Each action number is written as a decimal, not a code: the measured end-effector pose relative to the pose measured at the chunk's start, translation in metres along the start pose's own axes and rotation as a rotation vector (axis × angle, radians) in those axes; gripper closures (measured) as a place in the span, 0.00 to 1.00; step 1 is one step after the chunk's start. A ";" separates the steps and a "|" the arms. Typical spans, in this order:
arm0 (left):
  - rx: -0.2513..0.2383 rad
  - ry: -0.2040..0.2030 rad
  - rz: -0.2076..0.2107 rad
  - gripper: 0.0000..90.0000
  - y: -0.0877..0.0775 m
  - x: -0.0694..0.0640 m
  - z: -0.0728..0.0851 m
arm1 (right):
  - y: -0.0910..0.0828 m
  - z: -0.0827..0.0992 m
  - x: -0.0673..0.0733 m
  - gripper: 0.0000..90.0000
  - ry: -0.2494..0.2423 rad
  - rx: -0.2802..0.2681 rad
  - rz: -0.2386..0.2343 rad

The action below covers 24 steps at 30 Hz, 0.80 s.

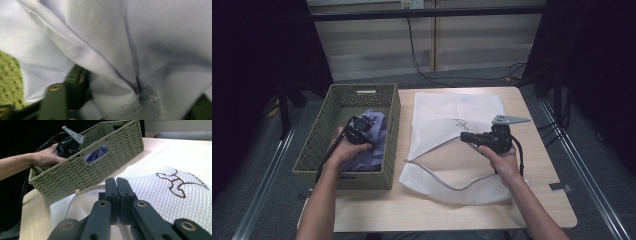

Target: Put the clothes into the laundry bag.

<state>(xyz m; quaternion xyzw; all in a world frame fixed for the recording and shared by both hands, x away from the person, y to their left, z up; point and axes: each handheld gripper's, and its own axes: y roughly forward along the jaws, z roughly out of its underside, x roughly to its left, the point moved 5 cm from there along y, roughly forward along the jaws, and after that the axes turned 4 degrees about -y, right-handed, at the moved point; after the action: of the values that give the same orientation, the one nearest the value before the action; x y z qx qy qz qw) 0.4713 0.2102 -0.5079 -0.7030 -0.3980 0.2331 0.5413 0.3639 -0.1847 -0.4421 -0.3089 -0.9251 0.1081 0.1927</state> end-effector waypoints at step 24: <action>-0.150 -0.196 0.129 0.91 -0.027 0.025 0.006 | 0.001 0.000 -0.002 0.98 0.008 -0.003 0.006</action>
<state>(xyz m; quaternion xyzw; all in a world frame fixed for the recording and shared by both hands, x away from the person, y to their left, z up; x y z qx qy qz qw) 0.4729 0.2361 -0.4814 -0.7396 -0.4193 0.3047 0.4293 0.3661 -0.1853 -0.4429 -0.3122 -0.9235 0.1061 0.1958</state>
